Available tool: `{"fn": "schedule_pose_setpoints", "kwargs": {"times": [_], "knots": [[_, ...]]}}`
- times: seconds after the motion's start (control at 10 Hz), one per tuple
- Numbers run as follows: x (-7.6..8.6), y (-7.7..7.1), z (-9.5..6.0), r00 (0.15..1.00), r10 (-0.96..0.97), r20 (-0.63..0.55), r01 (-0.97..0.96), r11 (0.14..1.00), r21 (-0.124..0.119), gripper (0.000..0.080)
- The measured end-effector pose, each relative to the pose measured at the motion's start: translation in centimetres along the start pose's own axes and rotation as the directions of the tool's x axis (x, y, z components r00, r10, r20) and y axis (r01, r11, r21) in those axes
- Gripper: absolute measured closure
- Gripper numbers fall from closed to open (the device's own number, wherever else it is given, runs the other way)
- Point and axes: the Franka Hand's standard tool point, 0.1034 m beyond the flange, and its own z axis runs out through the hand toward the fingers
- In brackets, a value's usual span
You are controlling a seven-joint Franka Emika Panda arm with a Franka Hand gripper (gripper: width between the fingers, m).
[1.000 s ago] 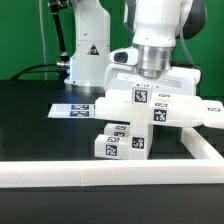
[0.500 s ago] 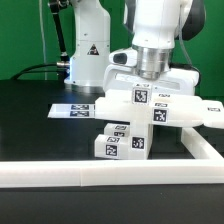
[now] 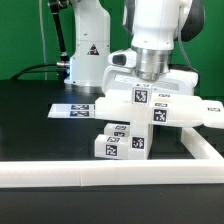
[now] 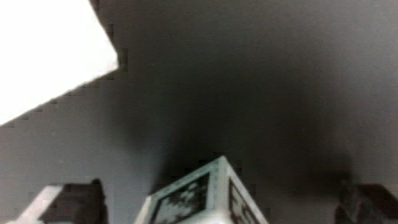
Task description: Assemble chair
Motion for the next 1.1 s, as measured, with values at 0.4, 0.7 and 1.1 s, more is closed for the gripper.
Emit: {"fn": "schedule_pose_setpoints", "kwargs": {"times": [0.4, 0.7, 1.1], "knots": [[0.14, 0.07, 0.0, 1.0, -0.02, -0.001, 0.02, 1.0, 0.0, 0.0151], [0.14, 0.08, 0.0, 1.0, -0.02, -0.001, 0.02, 1.0, 0.0, 0.0151], [0.71, 0.22, -0.05, 1.0, -0.012, -0.004, 0.012, 1.0, 0.002, 0.0151]]}}
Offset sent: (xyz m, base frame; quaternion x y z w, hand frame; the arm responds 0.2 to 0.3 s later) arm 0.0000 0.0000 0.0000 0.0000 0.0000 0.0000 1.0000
